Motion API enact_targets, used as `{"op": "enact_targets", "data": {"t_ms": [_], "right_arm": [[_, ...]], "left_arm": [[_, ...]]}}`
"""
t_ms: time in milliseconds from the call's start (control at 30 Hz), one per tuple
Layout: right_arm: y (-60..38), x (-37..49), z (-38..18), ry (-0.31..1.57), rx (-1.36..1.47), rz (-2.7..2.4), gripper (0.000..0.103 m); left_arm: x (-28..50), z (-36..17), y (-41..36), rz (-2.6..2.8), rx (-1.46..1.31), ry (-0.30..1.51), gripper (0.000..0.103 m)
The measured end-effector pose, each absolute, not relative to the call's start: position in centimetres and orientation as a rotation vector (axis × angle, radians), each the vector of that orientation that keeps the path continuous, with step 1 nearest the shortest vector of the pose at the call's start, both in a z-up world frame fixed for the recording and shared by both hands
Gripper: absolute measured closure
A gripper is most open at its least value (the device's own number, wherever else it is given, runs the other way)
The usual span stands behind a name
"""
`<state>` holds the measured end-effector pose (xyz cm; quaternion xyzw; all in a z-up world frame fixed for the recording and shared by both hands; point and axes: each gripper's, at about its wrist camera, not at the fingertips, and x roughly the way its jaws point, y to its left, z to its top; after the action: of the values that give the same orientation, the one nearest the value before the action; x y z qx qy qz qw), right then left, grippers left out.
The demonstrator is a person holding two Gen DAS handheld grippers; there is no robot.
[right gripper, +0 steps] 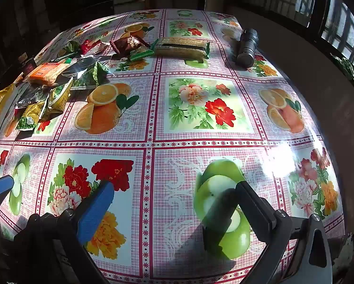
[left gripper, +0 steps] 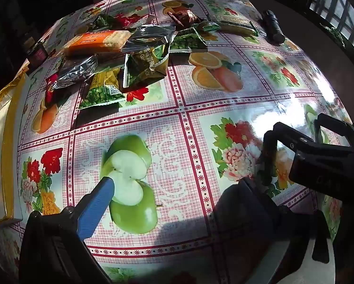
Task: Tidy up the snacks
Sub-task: 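Move both tools toward the pile of snack packets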
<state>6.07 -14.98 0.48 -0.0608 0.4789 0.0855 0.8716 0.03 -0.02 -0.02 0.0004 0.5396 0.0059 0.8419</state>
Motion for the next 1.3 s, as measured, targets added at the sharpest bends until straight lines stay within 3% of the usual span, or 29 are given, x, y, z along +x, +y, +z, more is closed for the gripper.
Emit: {"op": "enact_targets", "data": {"t_ms": [1300], "right_arm": [[-14.9, 6.0, 0.4, 0.996, -0.134, 0.176, 0.001]], "left_arm": [[-1.4, 1.7, 2.4, 0.229, -0.069, 1.014, 0.000]]}}
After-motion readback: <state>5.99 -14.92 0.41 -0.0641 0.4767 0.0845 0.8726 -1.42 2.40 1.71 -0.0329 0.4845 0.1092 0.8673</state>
